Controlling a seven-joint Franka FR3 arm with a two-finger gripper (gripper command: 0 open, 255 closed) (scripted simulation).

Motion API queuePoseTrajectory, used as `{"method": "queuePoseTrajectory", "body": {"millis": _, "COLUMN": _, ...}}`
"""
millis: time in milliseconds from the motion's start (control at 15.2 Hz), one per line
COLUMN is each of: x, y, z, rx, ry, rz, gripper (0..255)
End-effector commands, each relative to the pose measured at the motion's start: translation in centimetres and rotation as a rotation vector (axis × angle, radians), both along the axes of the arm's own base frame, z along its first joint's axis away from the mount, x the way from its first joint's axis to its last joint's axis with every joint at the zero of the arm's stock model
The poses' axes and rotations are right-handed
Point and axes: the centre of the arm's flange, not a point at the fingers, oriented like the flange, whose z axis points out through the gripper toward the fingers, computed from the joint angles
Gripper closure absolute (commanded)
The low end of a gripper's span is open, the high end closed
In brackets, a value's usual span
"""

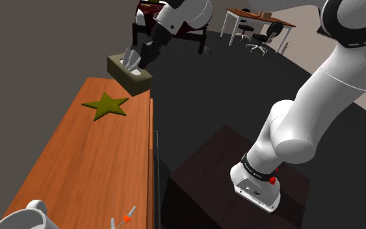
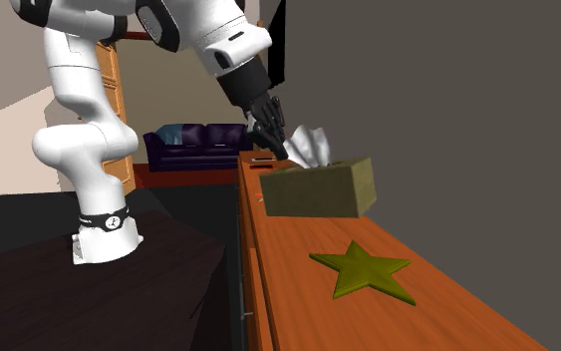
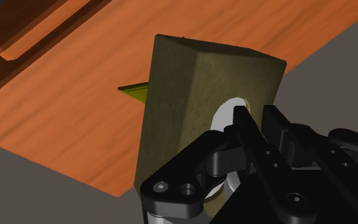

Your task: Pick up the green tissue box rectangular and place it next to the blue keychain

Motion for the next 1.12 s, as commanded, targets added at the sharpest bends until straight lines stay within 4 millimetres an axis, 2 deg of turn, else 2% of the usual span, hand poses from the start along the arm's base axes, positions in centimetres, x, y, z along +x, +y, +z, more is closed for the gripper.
{"method": "queuePoseTrajectory", "body": {"millis": 0, "x": 0.0, "y": 0.0, "z": 1.2, "rx": 0.0, "ry": 0.0, "rz": 0.0, "gripper": 255}}
{"method": "queuePoseTrajectory", "body": {"millis": 1056, "x": 0.0, "y": 0.0, "z": 9.6, "rx": 0.0, "ry": 0.0, "rz": 0.0, "gripper": 255}}
